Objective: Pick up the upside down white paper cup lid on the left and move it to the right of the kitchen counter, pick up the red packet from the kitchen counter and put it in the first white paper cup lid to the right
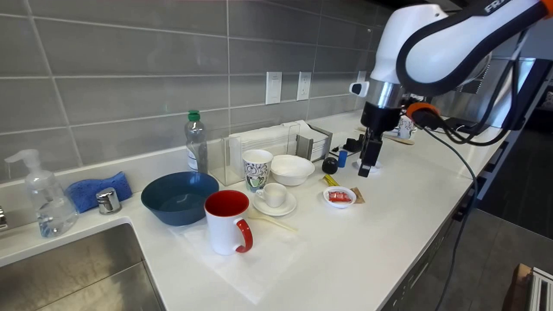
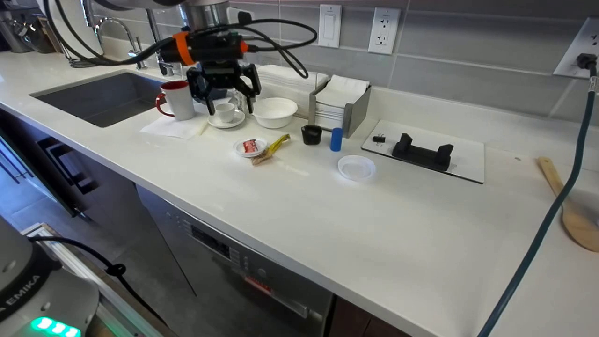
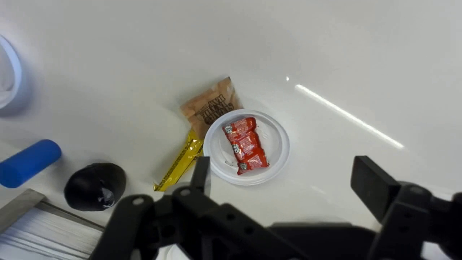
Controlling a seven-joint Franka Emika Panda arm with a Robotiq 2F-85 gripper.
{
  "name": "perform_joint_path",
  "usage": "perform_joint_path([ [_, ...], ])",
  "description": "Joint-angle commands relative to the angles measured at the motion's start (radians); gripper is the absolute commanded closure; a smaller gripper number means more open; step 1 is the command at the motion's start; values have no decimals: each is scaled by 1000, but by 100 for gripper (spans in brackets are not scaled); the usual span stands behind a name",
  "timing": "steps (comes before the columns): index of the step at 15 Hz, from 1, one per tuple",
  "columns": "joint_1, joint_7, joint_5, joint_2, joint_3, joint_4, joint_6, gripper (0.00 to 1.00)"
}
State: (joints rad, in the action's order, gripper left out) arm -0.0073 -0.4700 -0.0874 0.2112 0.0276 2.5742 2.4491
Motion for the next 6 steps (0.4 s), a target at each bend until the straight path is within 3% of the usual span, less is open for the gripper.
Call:
perform_joint_path([
  [1, -13, 92, -26, 235, 16, 103, -72, 0],
  [2, -21, 109, -52, 280, 16, 117, -73, 0],
  [3, 9, 64, -22, 159, 31, 54, -56, 0],
  [6, 1, 87, -37, 258, 35, 93, -71, 0],
])
